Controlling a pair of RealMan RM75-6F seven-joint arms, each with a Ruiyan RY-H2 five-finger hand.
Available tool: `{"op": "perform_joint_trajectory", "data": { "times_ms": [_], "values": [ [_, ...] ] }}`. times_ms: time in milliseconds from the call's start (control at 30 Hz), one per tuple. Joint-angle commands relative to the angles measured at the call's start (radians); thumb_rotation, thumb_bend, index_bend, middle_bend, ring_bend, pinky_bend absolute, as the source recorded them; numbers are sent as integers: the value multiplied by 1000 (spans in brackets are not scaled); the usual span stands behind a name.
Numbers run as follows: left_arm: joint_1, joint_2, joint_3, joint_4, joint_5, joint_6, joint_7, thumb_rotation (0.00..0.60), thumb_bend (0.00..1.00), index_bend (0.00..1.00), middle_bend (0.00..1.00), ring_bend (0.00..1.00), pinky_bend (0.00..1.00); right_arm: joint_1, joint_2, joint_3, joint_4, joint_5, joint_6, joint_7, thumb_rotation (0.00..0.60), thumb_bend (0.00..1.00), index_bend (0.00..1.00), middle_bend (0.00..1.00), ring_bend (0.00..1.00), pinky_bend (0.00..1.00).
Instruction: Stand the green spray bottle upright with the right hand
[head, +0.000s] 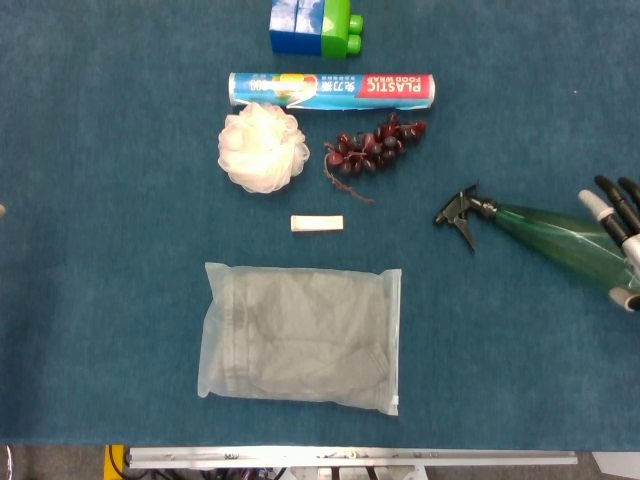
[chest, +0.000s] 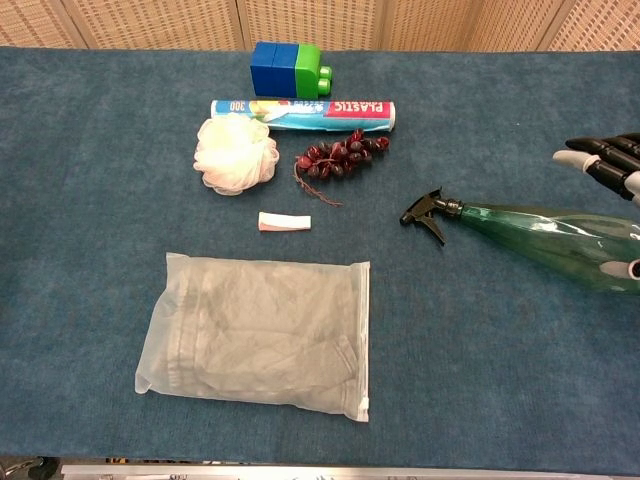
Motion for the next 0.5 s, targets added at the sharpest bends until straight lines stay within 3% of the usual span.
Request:
{"op": "perform_joint_trajectory", "data": {
  "times_ms": [33,500],
  "values": [
    [0,0,0,0,0,1,0,600,601,314,569,541,960,0,-8,-10,-2,-13,-4,-4,600,0,0,0,0,22],
    [1,7,-3,-3,-4,1,-10,600,601,314,568,541,960,14,-89,-21,92,-17,-52,-71,600,0,0,0,0,22]
  ]
}}
